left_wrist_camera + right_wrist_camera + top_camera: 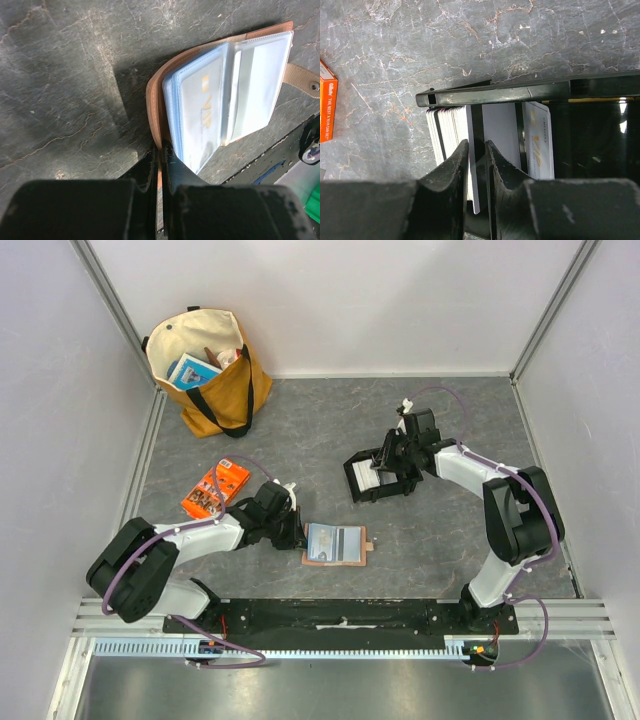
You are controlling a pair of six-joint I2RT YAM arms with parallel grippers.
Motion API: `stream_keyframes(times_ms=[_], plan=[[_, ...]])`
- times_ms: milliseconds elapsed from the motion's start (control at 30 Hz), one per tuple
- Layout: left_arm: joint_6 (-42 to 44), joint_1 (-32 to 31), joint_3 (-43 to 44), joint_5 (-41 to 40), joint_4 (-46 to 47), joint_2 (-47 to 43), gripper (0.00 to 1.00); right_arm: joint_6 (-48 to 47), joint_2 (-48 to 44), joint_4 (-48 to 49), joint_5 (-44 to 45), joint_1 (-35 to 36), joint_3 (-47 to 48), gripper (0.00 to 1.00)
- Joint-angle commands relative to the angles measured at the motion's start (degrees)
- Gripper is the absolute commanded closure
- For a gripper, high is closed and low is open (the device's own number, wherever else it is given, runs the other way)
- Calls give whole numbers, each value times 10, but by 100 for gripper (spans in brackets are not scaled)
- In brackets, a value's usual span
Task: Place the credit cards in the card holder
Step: Pick up the credit card from the storage box.
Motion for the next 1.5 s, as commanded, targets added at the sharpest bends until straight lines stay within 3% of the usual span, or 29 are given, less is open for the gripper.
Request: stream_keyframes(times_ms=[0,433,833,933,1067,1467], plan=[[16,-1,7,-10,-5,12,98,0,-23,15,-25,-10,-5,76],[18,-1,7,-5,-1,16,98,-19,-12,-2,13,-23,-7,82],[18,-1,2,-6,3,17,98,-47,33,-29,27,-18,16,75],[18,-1,3,-5,3,16,98,-48,34,-31,36,-14,23,80],[18,-2,2,-6,1,15,98,-55,4,-35,46,-13,30,100],[16,-1,4,-7,0,8,98,-70,-112,-94,111,5,41,100]])
